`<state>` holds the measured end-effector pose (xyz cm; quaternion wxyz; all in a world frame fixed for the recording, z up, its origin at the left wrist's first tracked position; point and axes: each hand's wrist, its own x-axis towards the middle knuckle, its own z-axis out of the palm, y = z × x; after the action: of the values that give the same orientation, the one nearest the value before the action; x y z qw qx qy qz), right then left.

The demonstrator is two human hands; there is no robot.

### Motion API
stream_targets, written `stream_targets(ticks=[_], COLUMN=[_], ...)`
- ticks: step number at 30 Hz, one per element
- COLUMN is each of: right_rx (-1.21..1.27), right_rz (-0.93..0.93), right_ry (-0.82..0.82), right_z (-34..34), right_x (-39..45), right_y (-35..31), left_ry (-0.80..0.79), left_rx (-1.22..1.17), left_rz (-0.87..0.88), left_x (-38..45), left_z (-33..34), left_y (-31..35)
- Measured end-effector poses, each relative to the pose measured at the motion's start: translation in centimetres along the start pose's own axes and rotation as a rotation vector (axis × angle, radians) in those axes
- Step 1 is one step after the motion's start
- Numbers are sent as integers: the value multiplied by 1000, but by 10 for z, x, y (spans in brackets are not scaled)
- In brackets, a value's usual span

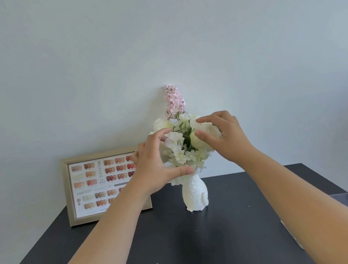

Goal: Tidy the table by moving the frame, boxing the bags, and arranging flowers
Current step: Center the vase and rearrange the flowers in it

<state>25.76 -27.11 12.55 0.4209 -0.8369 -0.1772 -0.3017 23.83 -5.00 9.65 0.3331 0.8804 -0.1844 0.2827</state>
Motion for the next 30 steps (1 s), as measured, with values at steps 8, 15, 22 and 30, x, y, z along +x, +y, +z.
stream_targets(ticks=[8, 15, 22, 30], right_rx=[-211, -94, -34, -54], right_rz=[-88, 79, 162, 140], right_ry=[-22, 6, 54, 36], right_z=[11, 13, 8, 15], right_x=[-11, -2, 9, 18], right_y=[-10, -15, -20, -21], left_ry=[180, 132, 85, -45], left_rx=[-158, -248, -273, 19], left_rz=[-161, -270, -296, -203], left_x=[-11, 4, -2, 12], left_z=[9, 15, 13, 7], left_y=[9, 18, 12, 21])
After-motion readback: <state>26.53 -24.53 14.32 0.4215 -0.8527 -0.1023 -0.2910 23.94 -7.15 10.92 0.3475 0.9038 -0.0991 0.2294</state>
